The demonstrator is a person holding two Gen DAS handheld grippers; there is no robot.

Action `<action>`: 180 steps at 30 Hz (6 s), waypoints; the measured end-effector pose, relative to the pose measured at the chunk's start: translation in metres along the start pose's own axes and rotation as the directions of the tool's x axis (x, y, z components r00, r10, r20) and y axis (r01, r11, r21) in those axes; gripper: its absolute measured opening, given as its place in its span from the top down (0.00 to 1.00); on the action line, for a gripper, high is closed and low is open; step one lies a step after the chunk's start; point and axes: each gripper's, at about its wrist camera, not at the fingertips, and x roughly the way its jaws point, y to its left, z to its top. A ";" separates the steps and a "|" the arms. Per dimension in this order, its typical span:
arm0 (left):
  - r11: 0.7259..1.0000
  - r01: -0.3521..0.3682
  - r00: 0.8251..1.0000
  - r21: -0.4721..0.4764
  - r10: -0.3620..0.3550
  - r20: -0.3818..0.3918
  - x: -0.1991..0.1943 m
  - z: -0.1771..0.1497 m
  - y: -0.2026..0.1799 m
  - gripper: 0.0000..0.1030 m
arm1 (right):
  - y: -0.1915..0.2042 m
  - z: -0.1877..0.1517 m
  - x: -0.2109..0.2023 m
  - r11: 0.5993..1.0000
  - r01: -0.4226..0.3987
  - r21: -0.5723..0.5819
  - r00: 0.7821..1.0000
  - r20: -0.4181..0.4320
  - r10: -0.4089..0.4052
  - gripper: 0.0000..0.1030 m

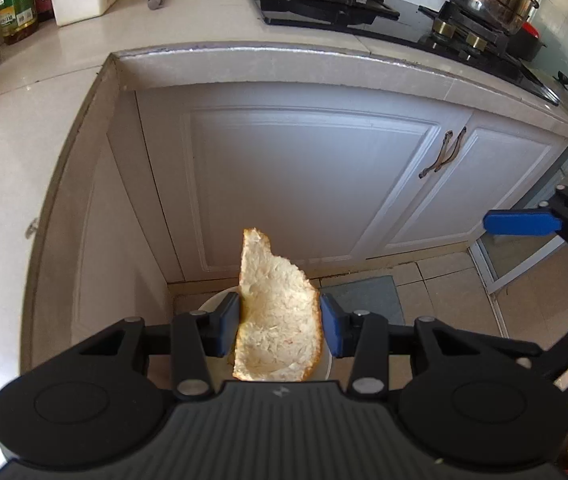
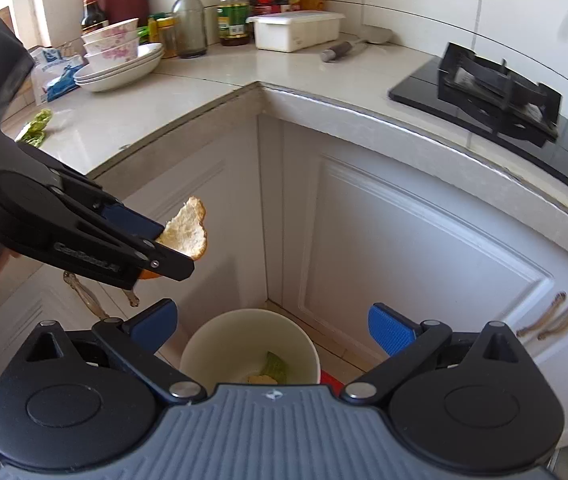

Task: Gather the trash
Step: 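Open the right tool over the bucket while the left tool releases the peel, then move both tools back over the counter toward the orange and bok choy, then close the left tool on the orange, then close the right tool on the bok choy leaf while the left tool holds the orange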

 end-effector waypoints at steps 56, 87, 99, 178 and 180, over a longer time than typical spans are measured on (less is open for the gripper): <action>0.886 -0.354 0.869 -0.299 0.430 0.246 -0.169 -0.087 0.069 0.02 | 0.111 0.057 -0.041 0.972 0.024 -0.234 0.991 0.136 0.008 0.00; 0.748 -0.424 0.821 -0.511 0.555 0.131 -0.161 -0.136 0.204 0.05 | 0.209 0.123 0.030 0.913 -0.177 -0.367 0.975 0.060 0.213 0.00; 0.777 -0.394 0.847 -0.490 0.514 0.135 -0.158 -0.138 0.212 0.22 | 0.220 0.130 0.037 0.893 -0.201 -0.402 0.969 0.052 0.242 0.00; 0.728 -0.309 0.867 -0.612 0.480 0.134 -0.198 -0.156 0.229 0.50 | 0.370 0.220 0.172 0.702 -0.534 -0.472 0.839 -0.192 0.509 0.16; 0.729 -0.308 0.867 -0.611 0.479 0.135 -0.197 -0.155 0.230 0.50 | 0.370 0.223 0.176 0.714 -0.524 -0.464 0.846 -0.190 0.498 0.22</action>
